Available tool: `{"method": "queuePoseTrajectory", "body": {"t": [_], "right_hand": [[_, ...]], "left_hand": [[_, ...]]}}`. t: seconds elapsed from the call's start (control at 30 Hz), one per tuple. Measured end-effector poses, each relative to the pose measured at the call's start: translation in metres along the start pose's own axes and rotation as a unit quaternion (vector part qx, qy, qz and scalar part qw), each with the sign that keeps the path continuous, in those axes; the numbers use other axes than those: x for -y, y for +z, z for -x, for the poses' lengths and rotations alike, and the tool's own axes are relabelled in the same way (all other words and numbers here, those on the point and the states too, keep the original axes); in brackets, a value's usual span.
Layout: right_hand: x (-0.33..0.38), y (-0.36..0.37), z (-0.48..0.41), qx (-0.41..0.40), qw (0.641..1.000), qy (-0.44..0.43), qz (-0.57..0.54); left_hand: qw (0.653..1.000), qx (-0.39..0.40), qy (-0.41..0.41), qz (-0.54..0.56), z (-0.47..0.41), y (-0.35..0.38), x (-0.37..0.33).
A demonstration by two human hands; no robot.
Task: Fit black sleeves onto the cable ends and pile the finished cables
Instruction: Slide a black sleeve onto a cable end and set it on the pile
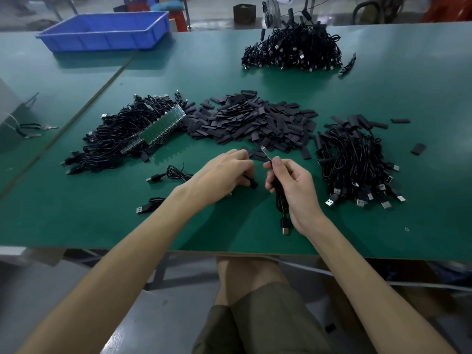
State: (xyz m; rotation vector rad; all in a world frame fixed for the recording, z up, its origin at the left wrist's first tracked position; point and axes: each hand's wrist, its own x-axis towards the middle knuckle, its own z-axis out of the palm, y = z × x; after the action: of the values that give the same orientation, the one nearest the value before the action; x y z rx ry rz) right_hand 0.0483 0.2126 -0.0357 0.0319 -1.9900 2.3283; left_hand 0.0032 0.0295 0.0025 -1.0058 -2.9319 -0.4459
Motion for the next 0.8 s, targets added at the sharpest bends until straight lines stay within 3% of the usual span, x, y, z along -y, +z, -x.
{"method": "queuePoseTrajectory", "body": {"t": [0.17,0.3,0.4,0.5,0.67,0.8], "right_hand": [[-0.003,-0.001,0.000,0.000,1.000,-0.010,0.015],[-0.005,-0.001,0.000,0.008,0.997,-0.022,0.069],[-0.007,-0.002,0.000,0.023,0.993,-0.033,0.107],[-0.008,-0.001,0.000,0.004,0.993,-0.039,0.110],[-0.008,-0.002,-0.002,-0.024,0.994,-0.033,0.099],[-0.007,-0.003,-0.001,-0.027,0.997,-0.026,0.068]], "left_hand": [[0.999,-0.029,-0.003,0.038,0.004,0.009,-0.006],[0.957,-0.060,-0.102,0.266,0.005,0.008,-0.014],[0.945,-0.055,-0.101,0.307,0.005,0.005,-0.018],[0.953,-0.063,-0.112,0.276,0.007,0.004,-0.024],[0.994,-0.061,-0.064,0.070,0.007,0.004,-0.039],[0.994,-0.050,-0.070,0.066,0.007,-0.003,-0.041]]}}
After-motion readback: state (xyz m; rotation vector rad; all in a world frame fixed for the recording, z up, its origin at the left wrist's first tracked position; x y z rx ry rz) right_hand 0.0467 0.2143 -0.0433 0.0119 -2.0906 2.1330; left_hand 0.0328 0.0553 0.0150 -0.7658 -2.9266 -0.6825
